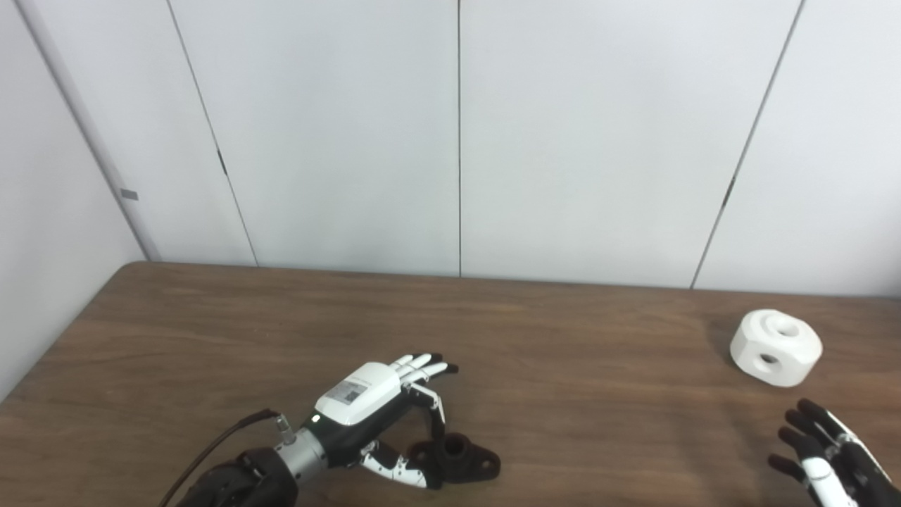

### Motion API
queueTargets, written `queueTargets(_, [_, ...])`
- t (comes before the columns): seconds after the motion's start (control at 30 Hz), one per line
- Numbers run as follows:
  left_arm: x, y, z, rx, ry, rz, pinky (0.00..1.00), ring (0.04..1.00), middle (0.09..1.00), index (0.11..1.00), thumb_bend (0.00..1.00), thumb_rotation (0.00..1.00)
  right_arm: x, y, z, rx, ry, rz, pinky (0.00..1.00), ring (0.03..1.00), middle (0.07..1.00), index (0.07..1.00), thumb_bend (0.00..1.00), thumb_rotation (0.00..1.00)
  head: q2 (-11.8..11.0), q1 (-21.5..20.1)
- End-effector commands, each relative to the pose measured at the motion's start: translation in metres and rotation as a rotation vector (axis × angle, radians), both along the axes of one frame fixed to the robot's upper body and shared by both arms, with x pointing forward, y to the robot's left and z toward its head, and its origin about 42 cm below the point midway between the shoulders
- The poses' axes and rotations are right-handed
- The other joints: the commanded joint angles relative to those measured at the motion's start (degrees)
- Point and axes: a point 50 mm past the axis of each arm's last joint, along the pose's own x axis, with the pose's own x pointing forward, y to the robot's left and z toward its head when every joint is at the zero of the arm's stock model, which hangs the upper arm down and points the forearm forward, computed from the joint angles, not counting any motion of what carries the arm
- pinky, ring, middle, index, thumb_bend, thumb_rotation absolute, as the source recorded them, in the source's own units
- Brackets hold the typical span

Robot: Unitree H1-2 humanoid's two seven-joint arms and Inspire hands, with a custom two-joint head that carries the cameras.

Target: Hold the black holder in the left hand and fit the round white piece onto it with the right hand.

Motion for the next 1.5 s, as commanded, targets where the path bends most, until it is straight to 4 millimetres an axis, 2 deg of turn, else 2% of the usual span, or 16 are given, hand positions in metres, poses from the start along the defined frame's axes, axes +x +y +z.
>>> queueTargets(0.0, [0.006,0.002,0.013,-0.008,-0.053,-0.047,1.00,1.000,0.942,0.480,0.52,0.04,-0.014,0.005,0.002,0.021,-0.023,-0.016,0.69,0.818,0.823,0.811,0.51,0.55,0.07,-0.06])
queueTargets(0.07, [0.006,0.002,0.012,-0.016,-0.061,-0.057,1.00,1.000,0.941,0.480,0.52,0.04,-0.014,0.005,0.002,0.014,-0.020,-0.017,0.68,0.812,0.820,0.815,0.51,0.55,0.05,-0.22])
queueTargets(0.2, [0.006,0.004,0.009,-0.024,-0.067,-0.054,1.00,1.000,0.938,0.480,0.52,0.04,-0.014,0.005,0.003,-0.026,-0.037,-0.010,0.67,0.813,0.812,0.804,0.52,0.54,-0.64,-3.82])
queueTargets(0.27, [0.007,0.005,0.008,-0.027,-0.070,-0.048,1.00,1.000,0.940,0.480,0.52,0.04,-0.015,0.003,0.006,-0.073,-0.044,-0.009,0.65,0.801,0.793,0.785,0.60,0.54,-1.28,-4.56])
queueTargets(0.37, [0.005,0.005,0.005,-0.041,-0.058,-0.033,1.00,1.000,0.938,0.481,0.52,0.04,-0.017,-0.011,0.032,-0.258,-0.152,-0.065,0.61,0.761,0.783,0.762,0.68,0.49,-3.15,-6.21])
queueTargets(0.47, [0.005,0.007,-0.001,-0.040,-0.062,-0.020,1.00,1.000,0.935,0.480,0.52,0.04,-0.013,-0.038,0.054,-0.424,-0.259,-0.132,0.56,0.733,0.792,0.790,0.71,0.44,-5.20,-9.53])
queueTargets(0.53, [0.006,0.011,-0.003,-0.031,-0.050,-0.015,1.00,1.000,0.949,0.481,0.52,0.04,-0.008,-0.057,0.079,-0.540,-0.262,-0.195,0.59,0.747,0.807,0.811,0.73,0.44,-6.73,-12.83])
queueTargets(0.6, [0.006,0.014,-0.003,-0.026,-0.042,-0.011,1.00,1.000,0.960,0.481,0.51,0.04,-0.002,-0.071,0.098,-0.598,-0.252,-0.229,0.60,0.774,0.818,0.834,0.78,0.41,-7.08,-13.56])
queueTargets(0.7, [0.008,0.016,-0.002,-0.026,-0.039,-0.006,1.00,1.000,0.963,0.481,0.51,0.04,0.010,-0.088,0.114,-0.638,-0.212,-0.242,0.59,0.804,0.837,0.849,0.83,0.41,-7.67,-12.93])
queueTargets(0.77, [0.008,0.017,-0.004,-0.022,-0.038,-0.001,1.00,1.000,0.956,0.482,0.52,0.04,0.019,-0.096,0.122,-0.725,-0.146,-0.278,0.57,0.808,0.849,0.859,0.90,0.43,-8.51,-13.52])
queueTargets(0.8, [0.009,0.018,-0.004,-0.024,-0.035,0.001,1.00,1.000,0.953,0.482,0.52,0.04,0.025,-0.100,0.125,-0.778,-0.112,-0.299,0.56,0.796,0.846,0.859,0.96,0.49,-8.97,-14.10])
queueTargets(0.9, [0.011,0.021,-0.007,-0.035,-0.021,0.008,1.00,1.000,0.953,0.482,0.52,0.04,0.041,-0.109,0.132,-0.854,-0.039,-0.325,0.50,0.759,0.828,0.864,1.00,0.57,-9.48,-15.13])
queueTargets(1.0, [0.012,0.024,-0.008,-0.041,-0.010,0.011,1.00,1.000,0.956,0.482,0.51,0.04,0.057,-0.117,0.139,-0.885,0.010,-0.308,0.43,0.706,0.827,0.871,1.00,0.57,-9.59,-14.95])
queueTargets(1.17, [0.013,0.029,-0.011,-0.022,-0.004,0.020,1.00,1.000,0.965,0.482,0.51,0.04,0.086,-0.127,0.143,-0.907,0.101,-0.277,0.52,0.826,0.910,0.890,1.00,0.48,-11.26,-17.19])
queueTargets(1.23, [0.013,0.031,-0.012,-0.022,0.000,0.024,1.00,1.000,0.966,0.482,0.51,0.04,0.096,-0.131,0.144,-0.934,0.137,-0.276,0.53,0.836,0.915,0.890,1.00,0.47,-11.89,-18.37])
queueTargets(1.47, [0.014,0.041,-0.018,-0.038,0.025,0.041,1.00,1.000,0.961,0.481,0.51,0.04,0.121,-0.135,0.147,-0.983,0.196,-0.254,0.60,0.874,0.926,0.909,1.00,0.51,-16.49,-23.43])
